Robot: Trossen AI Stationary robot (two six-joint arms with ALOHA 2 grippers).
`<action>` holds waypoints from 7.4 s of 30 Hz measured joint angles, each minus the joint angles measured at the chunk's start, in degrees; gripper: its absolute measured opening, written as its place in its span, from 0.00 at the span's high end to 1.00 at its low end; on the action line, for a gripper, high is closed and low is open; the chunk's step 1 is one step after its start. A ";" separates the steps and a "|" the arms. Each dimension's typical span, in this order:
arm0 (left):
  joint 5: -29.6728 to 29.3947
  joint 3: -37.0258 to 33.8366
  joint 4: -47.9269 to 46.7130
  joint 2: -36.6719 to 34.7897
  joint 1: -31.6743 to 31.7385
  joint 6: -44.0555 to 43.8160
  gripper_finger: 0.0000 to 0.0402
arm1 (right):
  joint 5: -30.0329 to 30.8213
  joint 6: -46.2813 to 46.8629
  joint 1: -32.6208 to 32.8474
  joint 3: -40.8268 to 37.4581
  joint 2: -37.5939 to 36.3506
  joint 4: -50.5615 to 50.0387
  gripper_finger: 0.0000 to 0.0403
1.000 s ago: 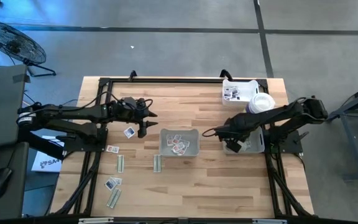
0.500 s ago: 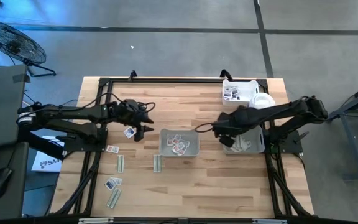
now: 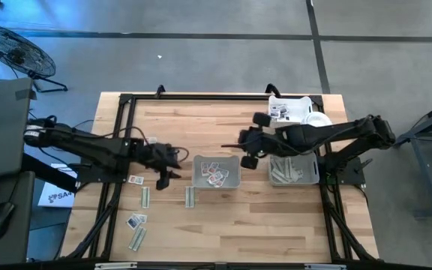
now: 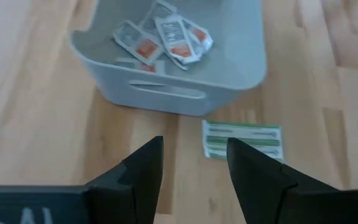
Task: Pick & Place First Aid Supplies
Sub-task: Put the green pad into the right gray bin
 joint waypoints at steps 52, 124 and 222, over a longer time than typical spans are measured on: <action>-30.64 -0.02 8.04 15.54 -29.55 -24.73 0.57 | -21.11 -15.36 1.68 -0.75 11.43 32.65 0.61; -29.90 0.00 21.33 34.32 -23.52 -25.78 0.99 | -56.29 -2.79 4.63 -33.81 20.68 119.38 0.73; -44.14 3.02 45.27 11.37 -15.28 24.83 1.00 | -12.90 -4.95 2.08 -25.85 20.61 93.25 0.58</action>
